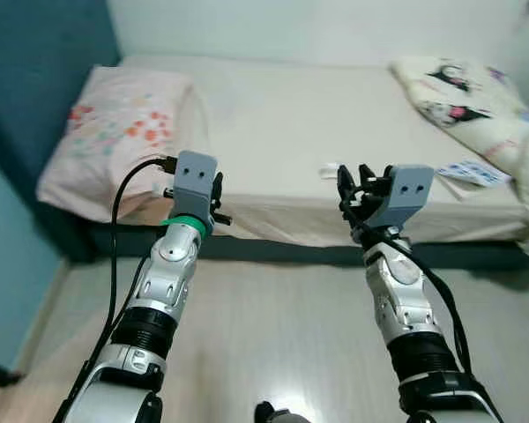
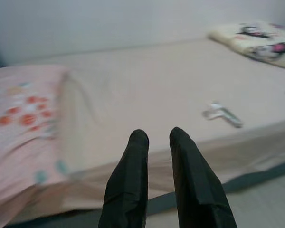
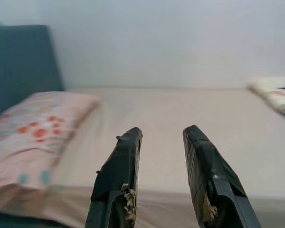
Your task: Clean up the room
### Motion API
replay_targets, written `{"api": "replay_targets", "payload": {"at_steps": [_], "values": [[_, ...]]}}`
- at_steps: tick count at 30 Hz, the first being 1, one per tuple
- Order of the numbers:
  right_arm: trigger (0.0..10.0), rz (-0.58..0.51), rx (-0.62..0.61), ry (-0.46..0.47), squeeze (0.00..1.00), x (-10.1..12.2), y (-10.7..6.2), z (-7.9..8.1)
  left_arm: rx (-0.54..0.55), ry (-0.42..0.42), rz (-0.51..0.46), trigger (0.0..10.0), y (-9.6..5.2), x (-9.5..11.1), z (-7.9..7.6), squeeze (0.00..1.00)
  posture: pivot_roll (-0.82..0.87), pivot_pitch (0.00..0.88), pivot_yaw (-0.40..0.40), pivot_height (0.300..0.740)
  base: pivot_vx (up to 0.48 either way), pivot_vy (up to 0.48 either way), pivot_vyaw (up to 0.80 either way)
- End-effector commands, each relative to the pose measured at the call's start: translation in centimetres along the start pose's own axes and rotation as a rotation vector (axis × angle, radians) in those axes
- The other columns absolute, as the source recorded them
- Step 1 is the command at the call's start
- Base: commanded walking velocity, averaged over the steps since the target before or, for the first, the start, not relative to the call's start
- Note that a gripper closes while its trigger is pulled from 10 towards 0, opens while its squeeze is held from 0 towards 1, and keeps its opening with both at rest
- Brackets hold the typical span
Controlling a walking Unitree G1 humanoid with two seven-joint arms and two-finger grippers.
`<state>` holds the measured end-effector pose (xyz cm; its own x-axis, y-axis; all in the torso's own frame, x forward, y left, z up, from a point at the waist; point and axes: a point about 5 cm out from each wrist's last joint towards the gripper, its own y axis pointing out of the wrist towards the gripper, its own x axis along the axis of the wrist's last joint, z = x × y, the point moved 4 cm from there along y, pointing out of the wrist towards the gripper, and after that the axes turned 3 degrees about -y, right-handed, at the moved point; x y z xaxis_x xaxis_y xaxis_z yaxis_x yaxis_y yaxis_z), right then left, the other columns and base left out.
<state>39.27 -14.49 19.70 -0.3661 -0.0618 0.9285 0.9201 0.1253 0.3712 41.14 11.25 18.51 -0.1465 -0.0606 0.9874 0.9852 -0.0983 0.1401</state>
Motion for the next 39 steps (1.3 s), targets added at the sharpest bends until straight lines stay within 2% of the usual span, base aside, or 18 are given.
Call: {"api": "replay_targets", "payload": {"at_steps": [1,11,16,28,30,33,34,35,36,37,39], "values": [[10.0,0.018,-0.023,-0.007,0.00,-0.6,-0.4,-0.8,-0.023,-0.008,-0.020,10.0,0.0,0.3,-0.6,0.00,-0.04,0.060,-0.018,0.740,0.000,0.000,-0.80],[10.0,0.005,-0.054,-0.015,0.00,-0.5,-0.8,-1.5,-0.067,-0.019,-0.010,10.0,0.4,0.0,-1.8,0.00,-0.06,0.052,0.004,0.740,0.000,0.000,-0.80],[10.0,-0.002,-0.081,-0.022,0.00,-0.4,-1.3,-2.2,-0.091,-0.026,-0.025,10.0,0.6,0.6,-2.8,0.00,-0.08,0.076,0.007,0.740,0.000,0.000,-0.80],[10.0,0.005,-0.076,-0.017,0.00,-0.7,-1.8,-1.8,-0.125,-0.030,-0.017,10.0,0.3,0.0,-3.5,0.00,-0.07,0.087,0.010,0.740,0.000,0.000,-0.80],[10.0,0.022,-0.067,-0.029,0.00,-1.2,-2.2,-1.6,-0.172,-0.039,0.037,10.0,-0.4,-1.7,-3.9,0.00,-0.06,0.085,0.007,0.740,0.000,0.000,-0.80],[10.0,0.040,-0.057,-0.051,0.00,-1.7,-2.7,-1.5,-0.177,-0.032,0.064,10.0,-0.9,-2.7,-3.8,0.00,-0.07,0.089,0.000,0.740,0.000,0.000,-0.80],[10.0,0.097,-0.048,-0.062,0.00,-3.3,-4.1,-1.7,-0.173,0.007,0.104,10.0,-1.9,-4.6,-3.4,0.00,-0.06,0.095,-0.008,0.740,0.000,0.000,-0.80],[10.0,0.097,-0.048,-0.062,0.00,-3.3,-4.1,-1.7,-0.173,0.007,0.104,10.0,-1.9,-4.6,-3.4,0.00,-0.06,0.095,-0.008,0.740,0.000,0.000,-0.80],[10.0,0.175,-0.050,-0.068,0.00,-5.4,-5.8,-2.2,-0.172,0.058,0.137,10.0,-3.0,-6.3,-2.9,0.00,-0.05,0.096,-0.011,0.740,0.000,0.000,-0.80],[10.0,0.175,-0.050,-0.068,0.00,-5.4,-5.8,-2.2,-0.172,0.058,0.137,10.0,-3.0,-6.3,-2.9,0.00,-0.05,0.096,-0.011,0.740,0.000,0.000,-0.80],[10.0,0.248,-0.053,-0.096,0.00,-7.2,-7.6,-2.7,-0.180,0.096,0.174,10.0,-4.2,-7.9,-2.5,0.00,-0.04,0.104,-0.015,0.740,0.000,0.000,-0.80]]}}
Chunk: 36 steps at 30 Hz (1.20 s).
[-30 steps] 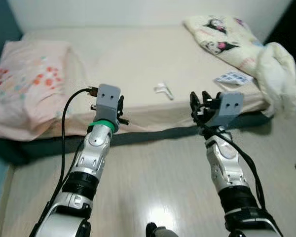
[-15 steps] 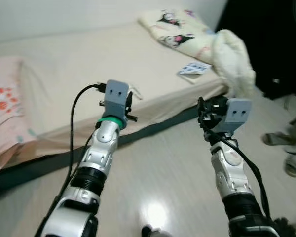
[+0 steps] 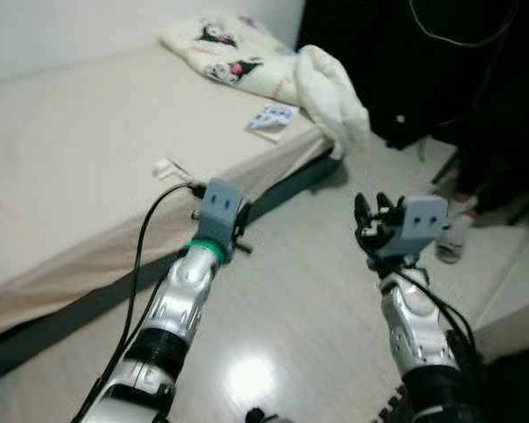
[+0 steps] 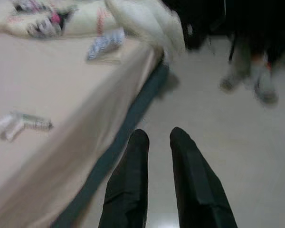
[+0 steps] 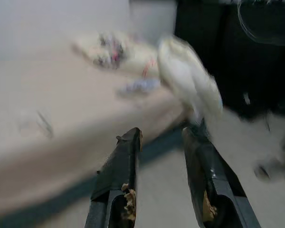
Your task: Clean up the room
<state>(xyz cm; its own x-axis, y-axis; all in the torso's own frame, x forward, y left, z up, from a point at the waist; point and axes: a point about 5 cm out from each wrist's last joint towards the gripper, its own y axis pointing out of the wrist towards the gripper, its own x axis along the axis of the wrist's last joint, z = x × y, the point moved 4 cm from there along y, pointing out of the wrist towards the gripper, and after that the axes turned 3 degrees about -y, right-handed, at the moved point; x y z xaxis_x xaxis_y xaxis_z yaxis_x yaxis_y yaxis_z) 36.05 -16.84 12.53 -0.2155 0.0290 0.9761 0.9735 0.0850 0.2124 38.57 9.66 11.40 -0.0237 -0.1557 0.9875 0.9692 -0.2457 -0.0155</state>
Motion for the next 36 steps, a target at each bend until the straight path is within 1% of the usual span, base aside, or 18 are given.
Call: {"api": "replay_targets", "payload": {"at_steps": [1,2,3,4,5,6,8,9,11,13,14,18,24,28,29,31,33,36], "values": [[10.0,0.118,-0.014,-0.031,0.00,-3.2,-2.2,-0.9,-0.014,0.025,0.066,10.0,-1.2,-2.6,-0.2,0.00,-0.04,0.107,-0.015,0.740,0.000,0.000,-0.80],[10.0,0.138,-0.018,-0.032,0.00,-3.8,-2.8,-1.1,-0.013,0.025,0.083,10.0,-1.7,-3.2,-0.1,0.00,-0.03,0.108,-0.012,0.740,0.000,0.000,-0.80],[10.0,0.138,-0.018,-0.032,0.00,-3.8,-2.8,-1.1,-0.013,0.025,0.083,10.0,-1.7,-3.2,-0.1,0.00,-0.03,0.108,-0.012,0.740,0.000,0.000,-0.80],[10.0,0.159,-0.020,-0.035,0.00,-4.4,-3.4,-1.2,-0.021,0.043,0.103,10.0,-2.4,-4.1,-0.1,0.00,-0.03,0.109,-0.011,0.740,0.000,0.000,-0.80],[10.0,0.159,-0.020,-0.035,0.00,-4.4,-3.4,-1.2,-0.021,0.043,0.103,10.0,-2.4,-4.1,-0.1,0.00,-0.03,0.109,-0.011,0.740,0.000,0.000,-0.80],[10.0,0.172,-0.030,-0.028,0.00,-4.7,-4.1,-1.4,-0.024,0.048,0.124,10.0,-3.0,-5.0,0.0,0.00,-0.04,0.111,-0.012,0.740,0.000,0.000,-0.80],[10.0,0.172,-0.030,-0.028,0.00,-4.7,-4.1,-1.4,-0.024,0.048,0.124,10.0,-3.0,-5.0,0.0,0.00,-0.04,0.111,-0.012,0.740,0.000,0.000,-0.80],[10.0,0.177,-0.041,-0.018,0.00,-4.9,-4.5,-1.5,-0.028,0.051,0.136,10.0,-3.6,-5.5,0.0,0.00,-0.04,0.116,-0.011,0.740,0.000,0.000,-0.80],[10.0,0.174,-0.050,-0.010,0.00,-4.8,-4.7,-1.7,-0.034,0.036,0.132,10.0,-3.7,-5.4,-0.3,0.00,-0.04,0.118,-0.011,0.740,0.000,0.000,-0.80],[10.0,0.163,-0.054,-0.003,0.00,-4.4,-4.5,-1.7,-0.039,0.016,0.122,10.0,-3.6,-5.0,-0.7,0.00,-0.04,0.118,-0.012,0.740,0.000,0.000,-0.80],[10.0,0.146,-0.051,0.003,0.00,-3.9,-4.1,-1.6,-0.047,-0.011,0.100,10.0,-3.2,-4.3,-1.3,0.00,-0.05,0.119,-0.014,0.740,0.000,0.000,-0.80],[10.0,0.131,-0.042,0.003,0.00,-3.5,-3.7,-1.3,-0.050,-0.023,0.081,10.0,-2.9,-3.7,-1.5,0.00,-0.05,0.119,-0.014,0.740,0.000,0.000,-0.80],[10.0,0.108,-0.032,0.004,0.00,-3.0,-3.1,-1.1,-0.033,-0.028,0.052,10.0,-2.4,-2.7,-1.2,0.00,-0.04,0.120,-0.018,0.740,0.000,0.000,-0.80],[10.0,0.105,-0.031,0.004,0.00,-2.9,-3.1,-1.1,-0.028,-0.024,0.049,10.0,-2.4,-2.5,-1.0,0.00,-0.04,0.120,-0.018,0.740,0.000,0.000,-0.80],[10.0,0.102,-0.032,0.005,0.00,-2.9,-3.0,-1.0,-0.025,-0.017,0.048,10.0,-2.4,-2.5,-0.9,0.00,-0.04,0.114,0.001,0.740,0.000,0.000,-0.80],[10.0,0.101,-0.033,0.007,0.00,-2.8,-3.0,-1.0,-0.024,-0.014,0.049,10.0,-2.4,-2.5,-0.8,0.00,-0.04,0.114,0.001,0.740,0.000,0.000,-0.80],[10.0,0.093,-0.046,0.014,0.00,-2.7,-2.8,-0.9,-0.030,-0.001,0.052,10.0,-2.3,-2.3,-0.5,0.00,-0.03,0.108,0.039,0.740,0.000,0.000,-0.80],[10.0,0.089,-0.058,0.021,0.00,-2.7,-2.7,-0.9,-0.037,0.006,0.053,10.0,-2.2,-2.2,-0.3,0.00,-0.03,0.105,0.053,0.740,0.000,0.000,-0.80]]}}
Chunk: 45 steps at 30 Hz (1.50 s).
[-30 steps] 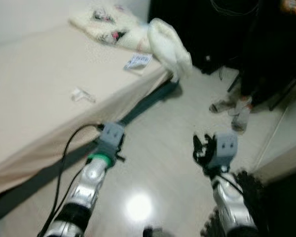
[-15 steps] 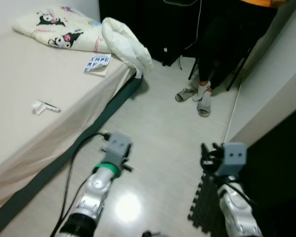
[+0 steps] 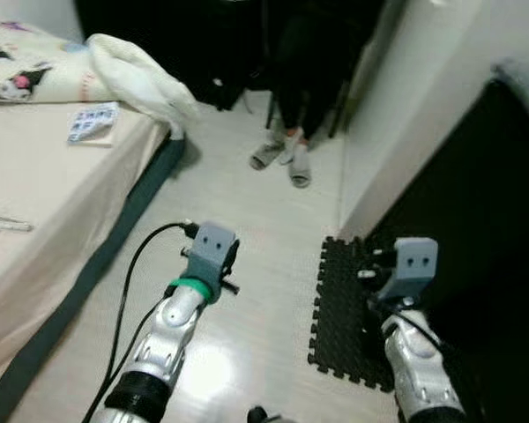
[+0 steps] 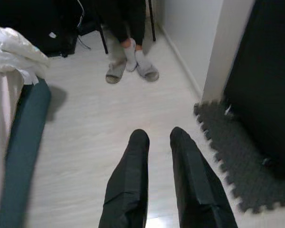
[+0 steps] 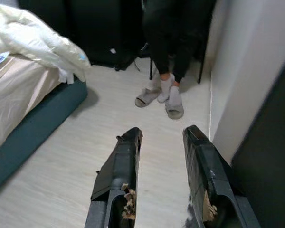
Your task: Clean up the room
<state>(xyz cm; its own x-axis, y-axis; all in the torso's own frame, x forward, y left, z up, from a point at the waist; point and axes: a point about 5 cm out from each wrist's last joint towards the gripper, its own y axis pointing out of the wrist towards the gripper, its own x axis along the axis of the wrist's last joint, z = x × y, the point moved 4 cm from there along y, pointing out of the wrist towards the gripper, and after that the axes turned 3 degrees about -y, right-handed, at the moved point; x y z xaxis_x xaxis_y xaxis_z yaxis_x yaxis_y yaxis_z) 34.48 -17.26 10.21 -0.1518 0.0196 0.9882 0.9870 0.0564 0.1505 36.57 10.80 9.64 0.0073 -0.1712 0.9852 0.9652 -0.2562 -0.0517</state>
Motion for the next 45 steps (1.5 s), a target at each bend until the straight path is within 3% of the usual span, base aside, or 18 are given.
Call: {"api": "replay_targets", "payload": {"at_steps": [1,11,28,45], "values": [[10.0,0.022,-0.039,0.014,0.00,-0.8,-0.5,-0.7,-0.025,0.006,0.019,10.0,0.1,-0.2,-0.6,0.00,-0.03,0.105,0.053,0.740,0.000,0.000,-0.80],[10.0,0.011,-0.035,0.021,0.00,-0.5,-0.2,-0.3,-0.014,0.014,0.003,10.0,0.7,0.5,-0.2,0.00,-0.02,0.094,0.047,0.740,0.000,0.000,-0.78],[10.0,-0.001,0.031,0.022,0.00,-0.1,0.2,1.2,0.009,0.020,-0.010,10.0,0.8,0.6,-0.5,0.00,-0.03,0.103,0.029,0.740,0.424,0.000,0.00],[10.0,0.030,0.048,0.001,0.00,-0.7,0.1,1.2,0.018,0.022,0.006,10.0,0.7,-0.1,-0.7,0.00,-0.03,0.105,0.021,0.740,0.358,0.000,0.00]]}}
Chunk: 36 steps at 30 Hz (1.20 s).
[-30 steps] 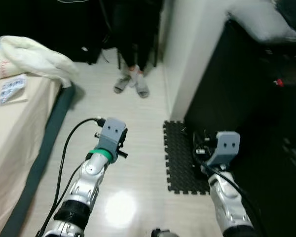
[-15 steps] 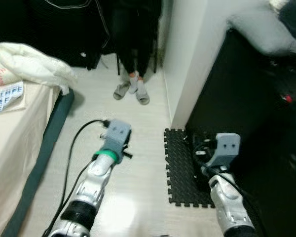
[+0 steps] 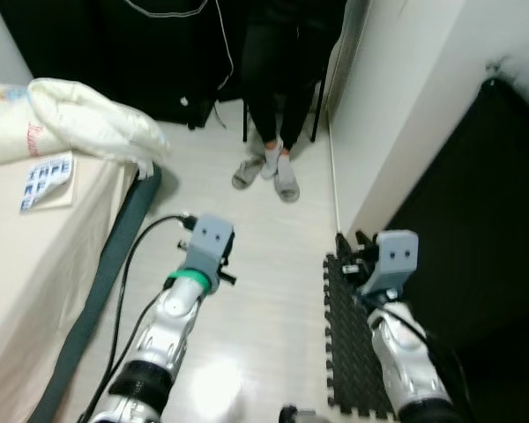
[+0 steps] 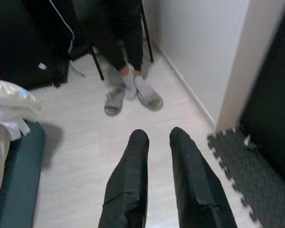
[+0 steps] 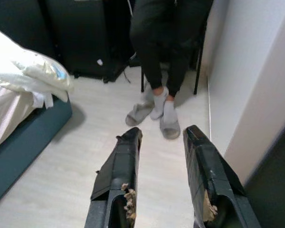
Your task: Clean up the room
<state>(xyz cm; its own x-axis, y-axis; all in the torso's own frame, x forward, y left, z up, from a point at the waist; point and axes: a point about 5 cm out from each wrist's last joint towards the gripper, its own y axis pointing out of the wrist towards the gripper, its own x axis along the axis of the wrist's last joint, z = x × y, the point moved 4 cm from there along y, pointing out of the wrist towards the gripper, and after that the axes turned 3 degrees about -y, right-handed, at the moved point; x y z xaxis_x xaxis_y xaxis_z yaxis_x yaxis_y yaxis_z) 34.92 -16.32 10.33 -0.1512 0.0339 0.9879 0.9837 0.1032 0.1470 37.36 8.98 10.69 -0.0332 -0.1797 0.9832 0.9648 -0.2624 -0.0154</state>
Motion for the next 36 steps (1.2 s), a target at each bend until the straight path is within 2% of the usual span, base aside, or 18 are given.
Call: {"api": "replay_targets", "payload": {"at_steps": [1,36], "values": [[10.0,0.028,0.001,0.016,0.00,-0.77,-0.41,0.29,0.017,0.003,0.043,10.0,-0.54,-1.42,0.67,0.00,-0.03,0.105,0.021,0.740,0.345,0.000,0.00],[10.0,0.028,-0.026,0.040,0.00,-0.75,-0.46,-0.18,0.007,0.001,0.027,10.0,-0.18,-0.93,0.38,0.00,-0.03,0.112,0.025,0.740,0.339,0.000,0.00]]}}
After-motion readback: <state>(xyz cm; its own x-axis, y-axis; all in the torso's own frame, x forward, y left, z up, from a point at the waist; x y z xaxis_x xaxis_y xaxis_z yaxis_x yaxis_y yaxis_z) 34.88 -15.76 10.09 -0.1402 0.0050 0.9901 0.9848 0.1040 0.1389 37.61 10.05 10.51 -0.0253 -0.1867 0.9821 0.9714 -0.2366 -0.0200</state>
